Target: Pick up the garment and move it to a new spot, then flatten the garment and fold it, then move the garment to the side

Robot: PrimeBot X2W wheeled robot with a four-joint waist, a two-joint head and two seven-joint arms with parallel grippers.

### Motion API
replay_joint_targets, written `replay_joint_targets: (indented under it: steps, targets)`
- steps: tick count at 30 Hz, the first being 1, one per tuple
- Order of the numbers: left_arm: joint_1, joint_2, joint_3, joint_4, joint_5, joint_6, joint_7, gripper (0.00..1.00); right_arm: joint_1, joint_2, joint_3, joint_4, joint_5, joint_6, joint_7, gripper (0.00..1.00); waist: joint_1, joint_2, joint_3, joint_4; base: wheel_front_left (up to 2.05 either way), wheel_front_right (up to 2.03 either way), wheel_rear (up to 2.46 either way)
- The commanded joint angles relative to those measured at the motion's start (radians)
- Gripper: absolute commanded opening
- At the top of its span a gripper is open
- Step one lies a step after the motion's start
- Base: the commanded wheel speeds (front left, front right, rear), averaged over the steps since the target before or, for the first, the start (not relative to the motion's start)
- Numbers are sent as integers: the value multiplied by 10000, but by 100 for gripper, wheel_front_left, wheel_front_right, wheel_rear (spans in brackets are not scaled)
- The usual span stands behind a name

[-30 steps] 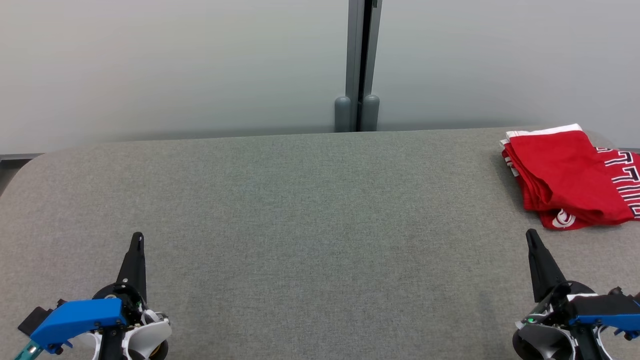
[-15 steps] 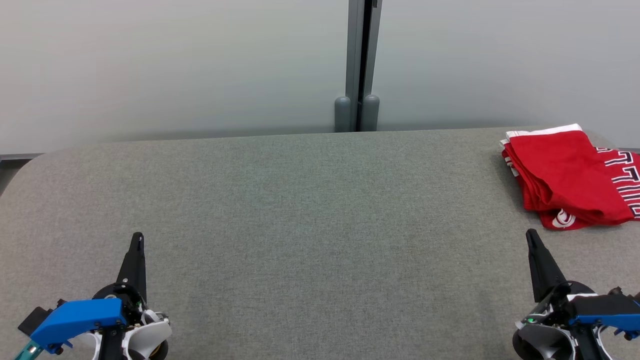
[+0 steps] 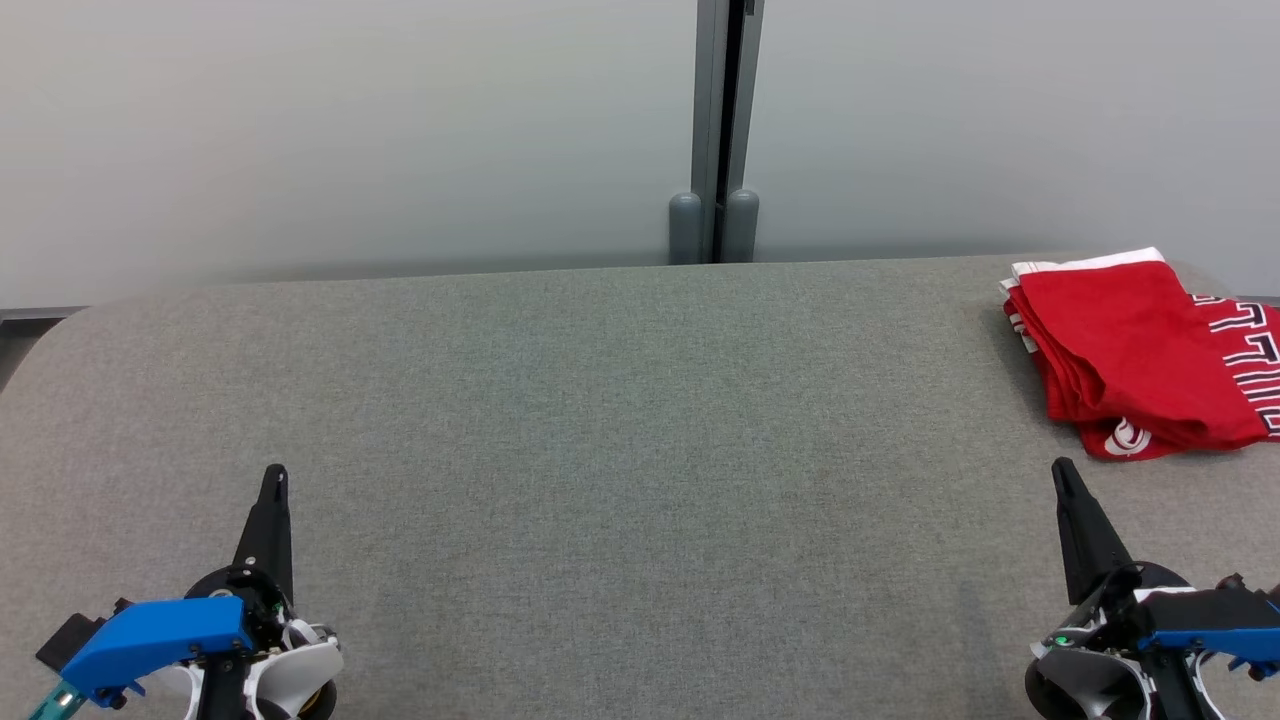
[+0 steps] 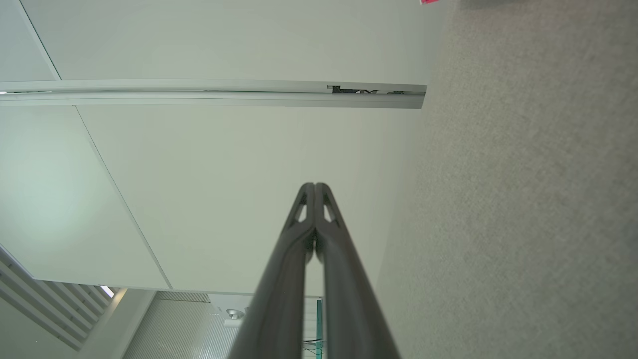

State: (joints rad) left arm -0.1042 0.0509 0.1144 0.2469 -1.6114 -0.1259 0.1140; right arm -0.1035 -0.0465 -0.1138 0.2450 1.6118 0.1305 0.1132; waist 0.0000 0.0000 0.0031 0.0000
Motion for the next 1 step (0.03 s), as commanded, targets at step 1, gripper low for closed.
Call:
replay_joint_targets:
  steps: [1]
  targets:
    - [-99,-19,14,-40,-29,-90,36,0,-109,-70,-1,12,25,4,27,0,0,0,0,0,0,0,0]
